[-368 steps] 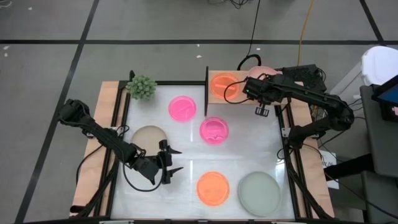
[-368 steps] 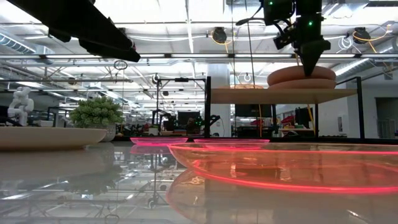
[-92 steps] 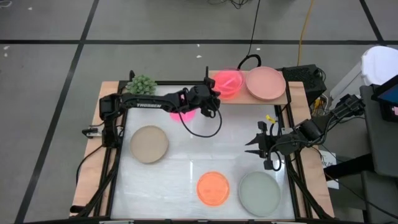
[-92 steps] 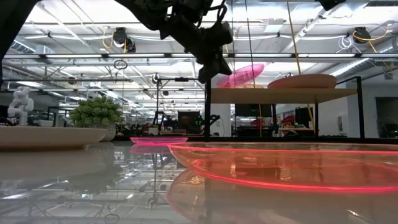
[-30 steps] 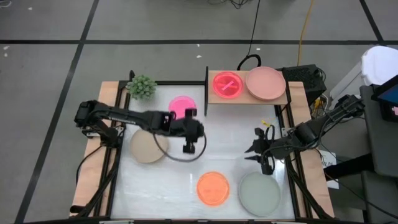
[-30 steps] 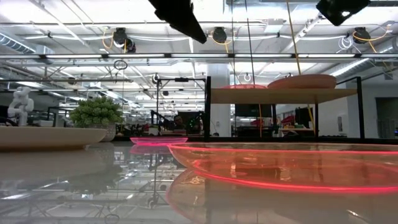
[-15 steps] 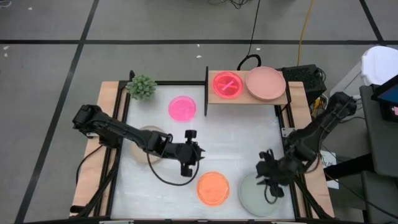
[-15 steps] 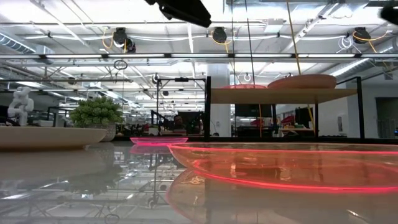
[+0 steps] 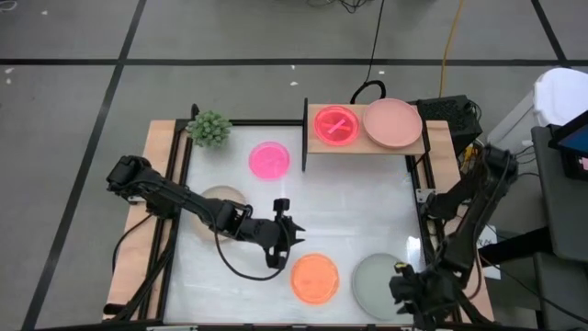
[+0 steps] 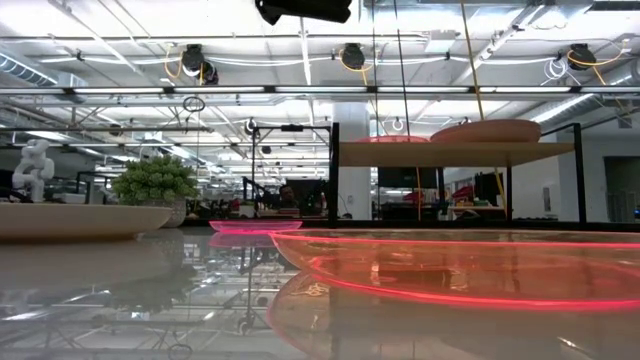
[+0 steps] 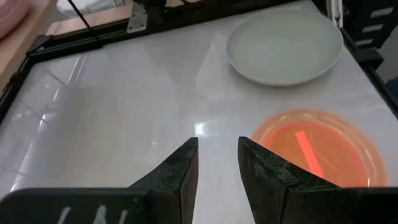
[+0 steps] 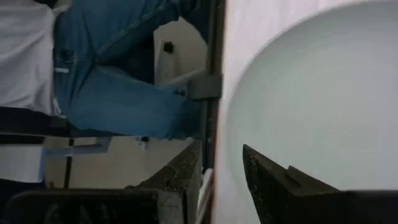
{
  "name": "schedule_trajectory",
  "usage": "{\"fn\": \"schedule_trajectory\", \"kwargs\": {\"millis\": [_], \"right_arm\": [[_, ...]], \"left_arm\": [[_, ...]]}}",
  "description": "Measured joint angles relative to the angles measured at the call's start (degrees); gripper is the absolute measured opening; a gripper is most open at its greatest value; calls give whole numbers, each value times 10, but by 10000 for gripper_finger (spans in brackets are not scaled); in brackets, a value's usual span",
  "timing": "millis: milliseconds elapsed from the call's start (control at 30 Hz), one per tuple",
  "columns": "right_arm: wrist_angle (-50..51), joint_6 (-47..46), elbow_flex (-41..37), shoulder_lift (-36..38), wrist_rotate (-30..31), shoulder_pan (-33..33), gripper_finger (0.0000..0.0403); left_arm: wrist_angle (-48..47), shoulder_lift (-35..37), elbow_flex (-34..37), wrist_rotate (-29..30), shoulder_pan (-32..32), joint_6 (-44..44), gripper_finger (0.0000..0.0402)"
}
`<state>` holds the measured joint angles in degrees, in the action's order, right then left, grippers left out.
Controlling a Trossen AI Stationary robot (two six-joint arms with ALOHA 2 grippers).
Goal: Place and stack plates onto a shelf
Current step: Stack the gray plate on top of the light pink plate on the shelf
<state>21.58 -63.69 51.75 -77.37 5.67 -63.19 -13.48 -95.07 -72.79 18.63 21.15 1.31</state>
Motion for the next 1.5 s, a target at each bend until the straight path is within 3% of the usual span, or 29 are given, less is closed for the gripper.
{"fn": "schedule_trajectory", "kwargs": {"millis": [233,700,1133,1500], "right_arm": [[-10,-20,0,-42,0,-29,100],[-34,26,0,-85,-11,-48,101],[-34,76,0,-110,3,-48,147],[-36,104,0,-149,-19,-48,94]], "left_arm": [[2,0,0,14,0,19,120],[3,0,0,15,0,38,120],[2,-2,0,20,0,37,120],[1,-2,0,24,0,34,120]]}}
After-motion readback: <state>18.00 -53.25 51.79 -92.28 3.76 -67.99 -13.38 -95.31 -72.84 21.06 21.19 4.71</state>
